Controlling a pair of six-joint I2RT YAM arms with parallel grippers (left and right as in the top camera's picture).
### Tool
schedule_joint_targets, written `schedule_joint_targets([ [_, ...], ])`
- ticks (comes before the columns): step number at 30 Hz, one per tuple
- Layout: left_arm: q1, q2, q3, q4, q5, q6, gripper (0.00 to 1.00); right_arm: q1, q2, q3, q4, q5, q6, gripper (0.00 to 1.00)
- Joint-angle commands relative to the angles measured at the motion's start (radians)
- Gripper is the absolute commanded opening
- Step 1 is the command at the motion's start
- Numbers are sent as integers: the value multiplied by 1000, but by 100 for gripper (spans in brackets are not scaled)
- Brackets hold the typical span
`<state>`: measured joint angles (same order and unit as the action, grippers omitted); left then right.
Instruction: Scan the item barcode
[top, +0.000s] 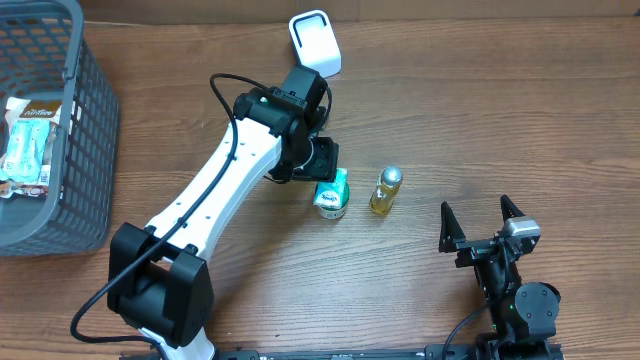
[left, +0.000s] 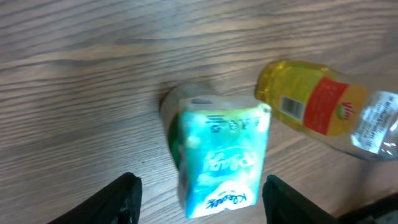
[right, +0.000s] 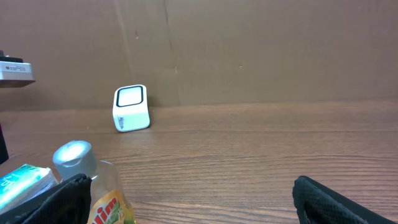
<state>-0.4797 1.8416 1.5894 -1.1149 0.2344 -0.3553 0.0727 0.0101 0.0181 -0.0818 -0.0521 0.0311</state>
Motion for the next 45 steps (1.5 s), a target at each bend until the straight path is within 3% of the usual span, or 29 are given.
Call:
schedule_joint_targets([
  [1, -10, 29, -33, 21, 55, 41, 63, 4, -7, -10, 3, 2, 7, 100],
  [3, -16, 40, -43, 36, 55, 41, 62, 4, -7, -10, 3, 2, 7, 100],
  [6, -18, 58, -51, 42, 51, 40, 52, 4, -7, -10, 3, 2, 7, 100],
  [17, -19, 72, -51, 45, 55, 25, 51, 4, -7, -10, 3, 2, 7, 100],
  [30, -19, 72, -75, 57, 55, 6, 35, 4, -7, -10, 3, 2, 7, 100],
  [32, -19, 72, -85, 58, 54, 6, 26, 4, -7, -10, 3, 2, 7, 100],
  [34, -19, 72, -85, 58, 55, 7, 6, 4, -7, -10, 3, 2, 7, 100],
  [45, 10, 71, 122, -61, 43, 26, 4, 4, -7, -10, 3, 2, 7, 100],
])
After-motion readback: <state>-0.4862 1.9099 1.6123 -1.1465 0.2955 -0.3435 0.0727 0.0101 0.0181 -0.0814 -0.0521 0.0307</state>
